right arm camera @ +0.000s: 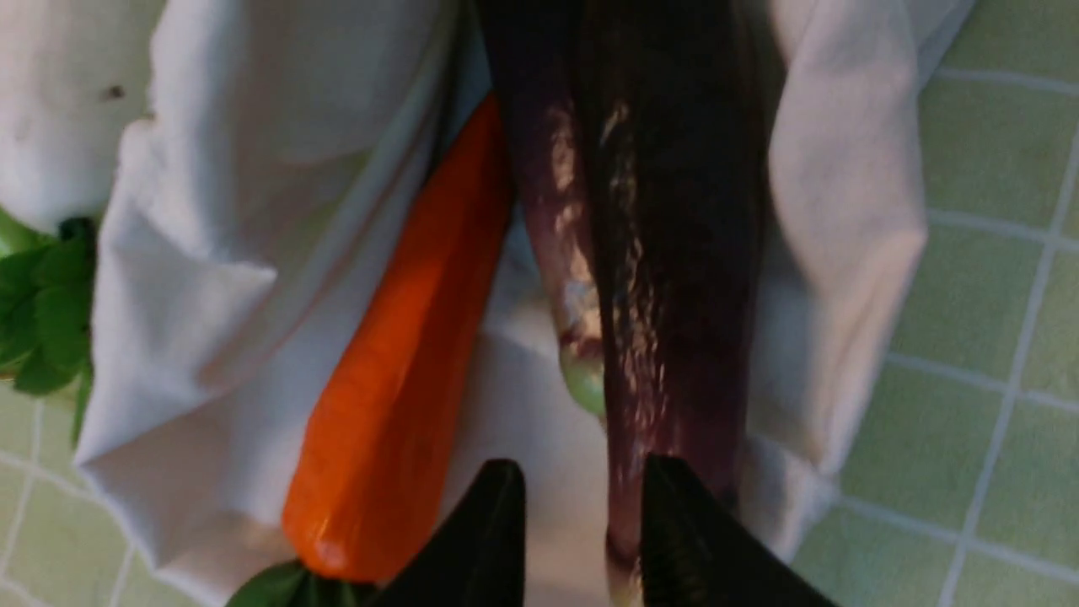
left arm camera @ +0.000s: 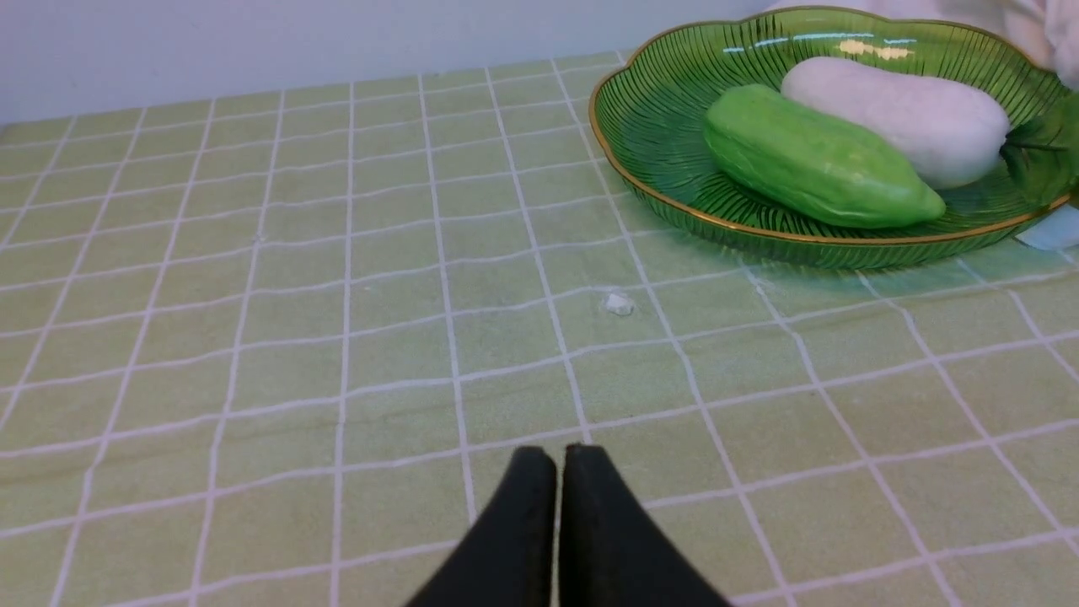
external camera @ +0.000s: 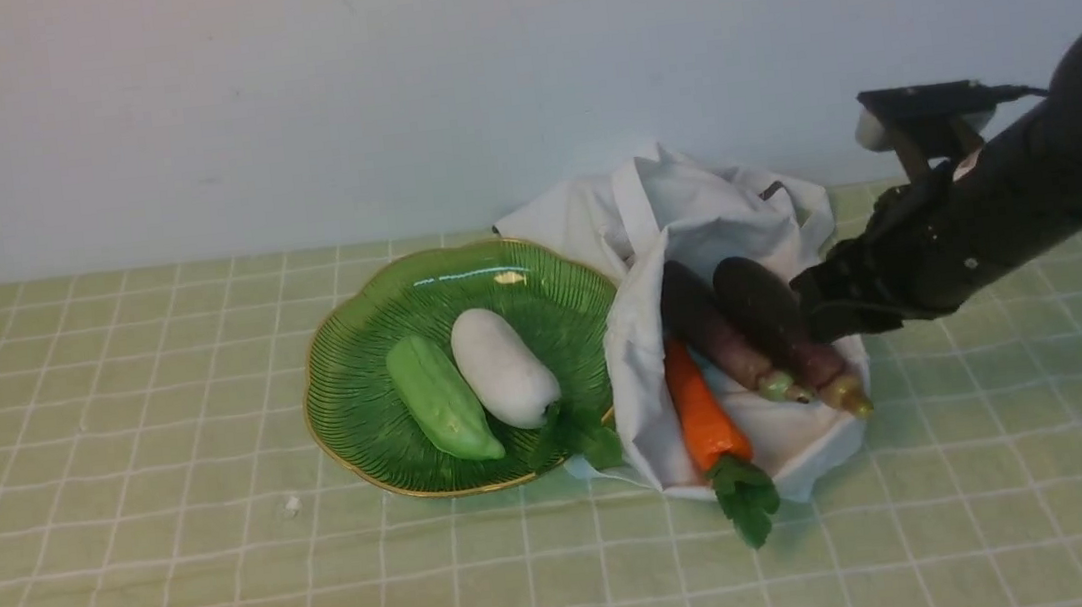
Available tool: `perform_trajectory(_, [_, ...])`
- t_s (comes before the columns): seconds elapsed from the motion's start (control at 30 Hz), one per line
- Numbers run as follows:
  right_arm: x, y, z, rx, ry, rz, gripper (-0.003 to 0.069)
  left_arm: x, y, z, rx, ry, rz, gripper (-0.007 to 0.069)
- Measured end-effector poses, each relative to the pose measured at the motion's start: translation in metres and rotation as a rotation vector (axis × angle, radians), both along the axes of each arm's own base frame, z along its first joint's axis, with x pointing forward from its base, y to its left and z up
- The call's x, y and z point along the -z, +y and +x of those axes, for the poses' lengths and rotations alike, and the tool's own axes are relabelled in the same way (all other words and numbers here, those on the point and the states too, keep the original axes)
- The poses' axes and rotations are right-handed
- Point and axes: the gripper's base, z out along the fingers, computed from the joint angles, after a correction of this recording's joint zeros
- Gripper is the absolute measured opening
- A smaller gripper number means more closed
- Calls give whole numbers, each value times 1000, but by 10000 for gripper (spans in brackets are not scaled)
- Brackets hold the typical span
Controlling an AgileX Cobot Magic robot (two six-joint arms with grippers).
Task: Take vegetables from bag on green coffee tablecloth place on plate.
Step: 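Reach into the white cloth bag and grasp a vegetable inside with the right gripper, then take the eggplant out of the bag and place it on the plate with the right gripper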
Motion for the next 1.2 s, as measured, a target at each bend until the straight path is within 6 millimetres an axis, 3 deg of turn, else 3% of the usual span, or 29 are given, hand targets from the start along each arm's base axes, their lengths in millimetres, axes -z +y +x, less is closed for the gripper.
perform_trajectory(0.2, [23,1,15,13,-12,-33,366,0,0,0,0,0,0,-5])
perform_trajectory(0.33, [38,2,20,20,-2,-42,389,0,0,0,0,0,0,-5])
perform_trajectory(0.47, [47,2,23,26,7,-49,391,0,0,0,0,0,0,-5])
perform_trajectory(0.7, [47,1,22,6,11,-71,269,0,0,0,0,0,0,-5])
perform_trajectory(0.83, [25,-4,10,-55,13,-124,269,0,0,0,0,0,0,-5])
perform_trajectory(0.97, [-18,-10,-14,-46,29,-132,269,0,0,0,0,0,0,-5])
perform_trajectory(1.07, [-42,-13,-30,-16,39,-105,269,0,0,0,0,0,0,-5])
perform_trajectory(1.1, [-59,-13,-41,2,28,-67,269,0,0,0,0,0,0,-5])
perform_trajectory(1.2, [-82,-2,-57,3,3,39,269,0,0,0,0,0,0,-5])
